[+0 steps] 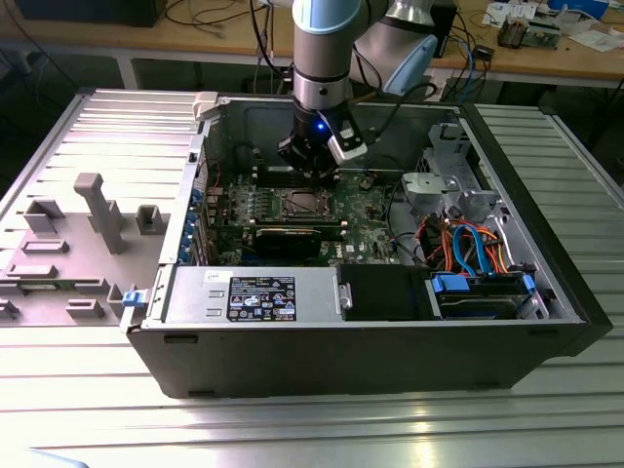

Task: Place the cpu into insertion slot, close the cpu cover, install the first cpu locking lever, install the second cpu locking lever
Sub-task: 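Install the first cpu locking lever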

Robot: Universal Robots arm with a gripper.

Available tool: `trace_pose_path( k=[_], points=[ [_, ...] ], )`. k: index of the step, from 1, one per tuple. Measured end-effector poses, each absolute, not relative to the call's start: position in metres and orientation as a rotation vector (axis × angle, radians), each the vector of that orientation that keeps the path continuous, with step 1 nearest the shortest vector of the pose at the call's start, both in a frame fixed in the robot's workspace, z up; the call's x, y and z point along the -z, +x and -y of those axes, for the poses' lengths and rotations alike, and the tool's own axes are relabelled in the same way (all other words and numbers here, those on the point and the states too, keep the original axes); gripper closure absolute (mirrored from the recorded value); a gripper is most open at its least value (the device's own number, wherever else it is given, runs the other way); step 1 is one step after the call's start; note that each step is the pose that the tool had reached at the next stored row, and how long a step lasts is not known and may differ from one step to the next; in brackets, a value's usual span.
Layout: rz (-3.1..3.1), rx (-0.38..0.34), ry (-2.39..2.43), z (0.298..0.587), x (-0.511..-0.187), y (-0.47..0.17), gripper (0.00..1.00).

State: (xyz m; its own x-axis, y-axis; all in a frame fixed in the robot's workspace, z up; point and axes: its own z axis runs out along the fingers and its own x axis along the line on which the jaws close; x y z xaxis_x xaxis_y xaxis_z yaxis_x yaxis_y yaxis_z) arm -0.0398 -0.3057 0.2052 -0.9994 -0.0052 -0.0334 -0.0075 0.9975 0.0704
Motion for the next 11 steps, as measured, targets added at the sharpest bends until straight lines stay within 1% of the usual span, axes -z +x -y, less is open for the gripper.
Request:
trace_pose_path(
  k=[5, 11],
  points=[
    [-3.107, -0.089, -0.01, 0.3056, -0.2037, -0.0398, 0.89],
    [-3.107, -0.089, -0.01, 0.3056, -0.2022, -0.0397, 0.89]
  ],
)
